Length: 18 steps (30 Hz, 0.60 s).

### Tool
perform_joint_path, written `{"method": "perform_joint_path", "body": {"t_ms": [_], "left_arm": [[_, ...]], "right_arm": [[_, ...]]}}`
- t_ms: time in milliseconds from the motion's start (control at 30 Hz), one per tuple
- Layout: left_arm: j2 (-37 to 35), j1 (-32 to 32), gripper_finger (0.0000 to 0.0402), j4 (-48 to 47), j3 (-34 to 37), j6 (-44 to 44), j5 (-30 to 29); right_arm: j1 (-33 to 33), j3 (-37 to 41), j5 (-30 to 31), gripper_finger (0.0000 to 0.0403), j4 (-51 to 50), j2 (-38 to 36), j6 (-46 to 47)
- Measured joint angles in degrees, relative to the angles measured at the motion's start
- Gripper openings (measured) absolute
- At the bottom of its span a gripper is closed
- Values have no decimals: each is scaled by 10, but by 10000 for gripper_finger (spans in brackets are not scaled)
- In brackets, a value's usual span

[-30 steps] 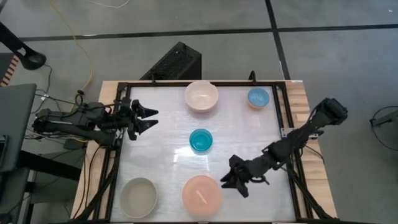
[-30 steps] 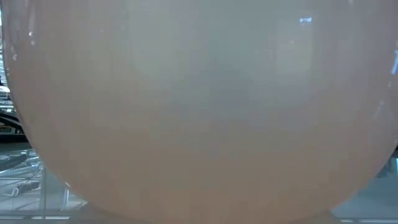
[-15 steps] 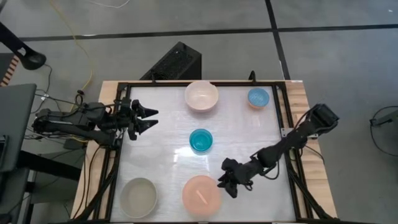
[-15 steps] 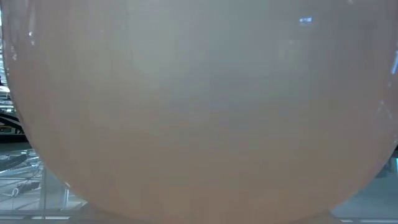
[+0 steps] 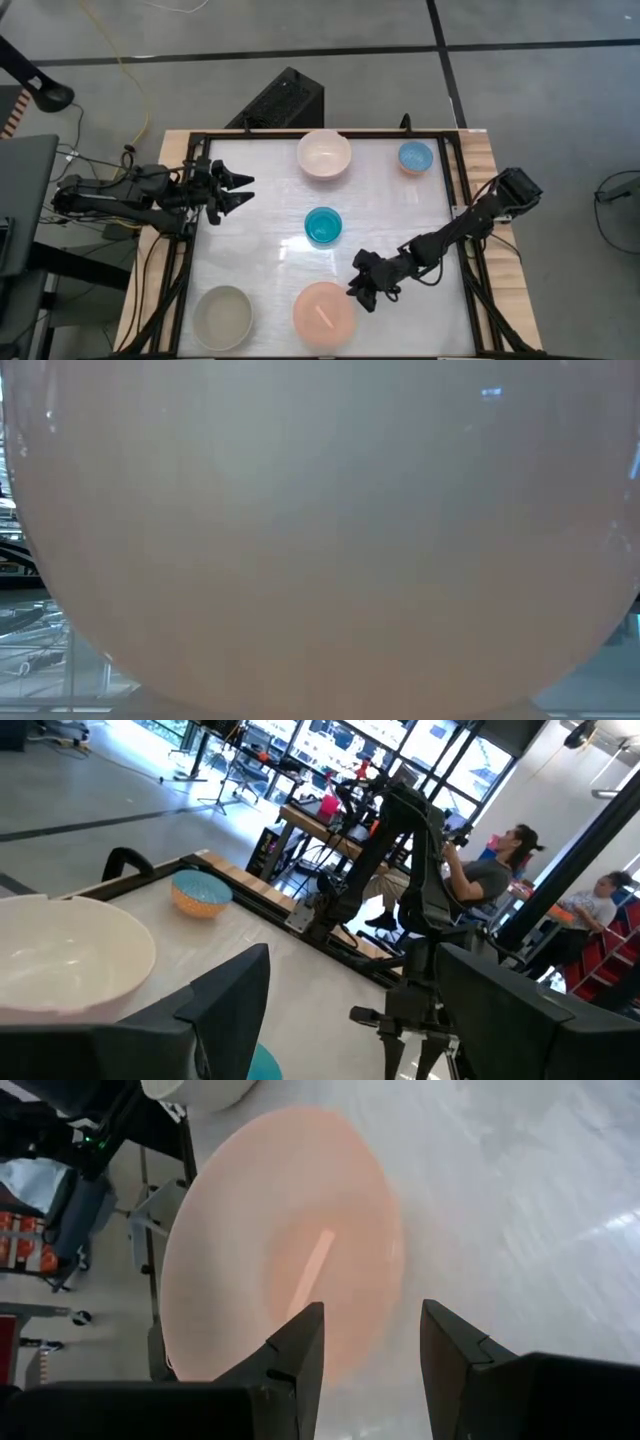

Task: Nest bowls inside each other
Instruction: Stack the pink bowl on top of the white bowl

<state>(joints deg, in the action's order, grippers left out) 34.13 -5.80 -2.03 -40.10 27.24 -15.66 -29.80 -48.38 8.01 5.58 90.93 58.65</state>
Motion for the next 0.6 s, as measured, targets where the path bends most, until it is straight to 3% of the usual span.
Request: {"method": "perform_joint_path", "body": {"t_ms": [367, 600], "left_arm": [[0, 0, 272, -8, 0, 0, -1], [0, 0, 272, -8, 0, 0, -3]], "right_arm": [[21, 0, -60, 127, 103, 80, 9], [48, 0, -110, 12, 132, 109, -4]]}}
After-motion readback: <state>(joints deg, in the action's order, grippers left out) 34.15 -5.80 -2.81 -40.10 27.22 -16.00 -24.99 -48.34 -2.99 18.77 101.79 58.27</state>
